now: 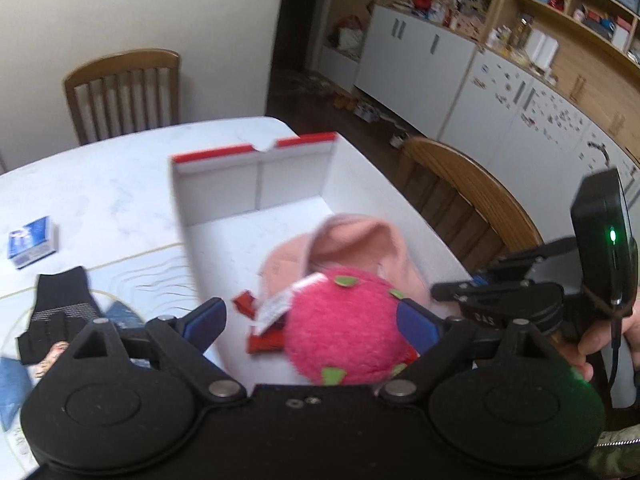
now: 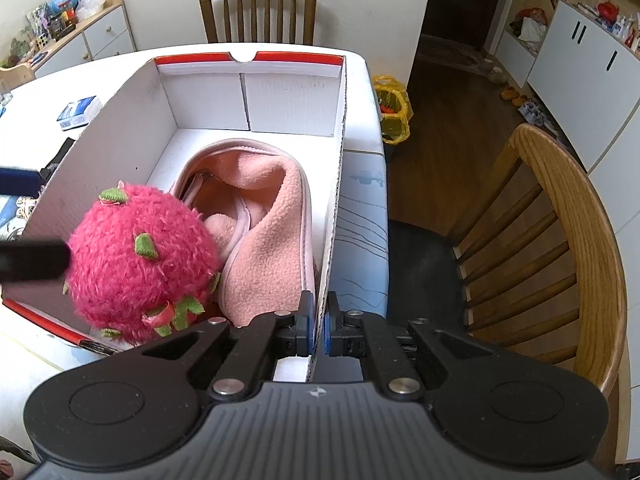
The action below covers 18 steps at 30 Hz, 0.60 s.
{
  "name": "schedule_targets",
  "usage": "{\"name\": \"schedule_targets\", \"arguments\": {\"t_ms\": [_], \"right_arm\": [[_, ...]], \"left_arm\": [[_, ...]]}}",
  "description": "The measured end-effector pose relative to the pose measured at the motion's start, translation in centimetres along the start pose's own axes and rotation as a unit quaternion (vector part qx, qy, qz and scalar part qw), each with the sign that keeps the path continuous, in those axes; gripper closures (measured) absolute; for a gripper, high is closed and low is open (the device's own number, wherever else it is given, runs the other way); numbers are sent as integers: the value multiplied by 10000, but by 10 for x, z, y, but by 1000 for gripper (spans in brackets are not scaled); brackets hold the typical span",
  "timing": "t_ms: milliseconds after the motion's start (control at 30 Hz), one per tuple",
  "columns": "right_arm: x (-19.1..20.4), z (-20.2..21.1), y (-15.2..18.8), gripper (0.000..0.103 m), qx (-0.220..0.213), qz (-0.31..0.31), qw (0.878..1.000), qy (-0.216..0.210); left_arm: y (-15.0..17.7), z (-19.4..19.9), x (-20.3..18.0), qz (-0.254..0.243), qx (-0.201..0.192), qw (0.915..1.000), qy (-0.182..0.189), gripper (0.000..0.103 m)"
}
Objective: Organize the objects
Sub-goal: 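Carry the strawberry plush into the shoebox beside the scarf and release, then move the left gripper to the doll keychain and grasp it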
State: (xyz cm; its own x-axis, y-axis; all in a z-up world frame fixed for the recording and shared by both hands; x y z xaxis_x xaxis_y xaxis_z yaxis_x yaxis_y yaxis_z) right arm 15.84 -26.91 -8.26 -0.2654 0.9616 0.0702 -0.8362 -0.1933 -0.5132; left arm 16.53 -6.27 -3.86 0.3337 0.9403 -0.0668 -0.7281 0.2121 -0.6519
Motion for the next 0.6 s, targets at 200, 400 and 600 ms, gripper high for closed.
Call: {"name": "schedule_targets", "arguments": {"t_ms": [200,400,600], "right_arm": [[2,0,2,98,-32,142,9999,38],[3,0,2,98,-18,208,9998,55],[4,1,2,98,-1,267,9996,55]], "left_arm": [[1,16,37,339,-180,9985,-388,11],[8,20,79,637,-154,9940,-882,11],[17,22,116,885,-95,9882,-1248,9]]}}
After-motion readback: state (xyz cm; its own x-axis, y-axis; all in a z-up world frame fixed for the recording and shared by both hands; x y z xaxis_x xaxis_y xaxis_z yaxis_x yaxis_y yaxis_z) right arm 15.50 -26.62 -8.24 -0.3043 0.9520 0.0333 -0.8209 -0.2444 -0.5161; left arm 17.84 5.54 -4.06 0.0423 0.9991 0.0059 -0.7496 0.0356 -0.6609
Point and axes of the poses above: each gripper's, at about its wrist camera, not at the fingertips, and z roughly against the way its jaws point, x to its left, y to its underside, the point moved 2 cm from there along -z, roughly the way its jaws point, and after that the axes turned 7 degrees about -y, right-handed, at the moved point
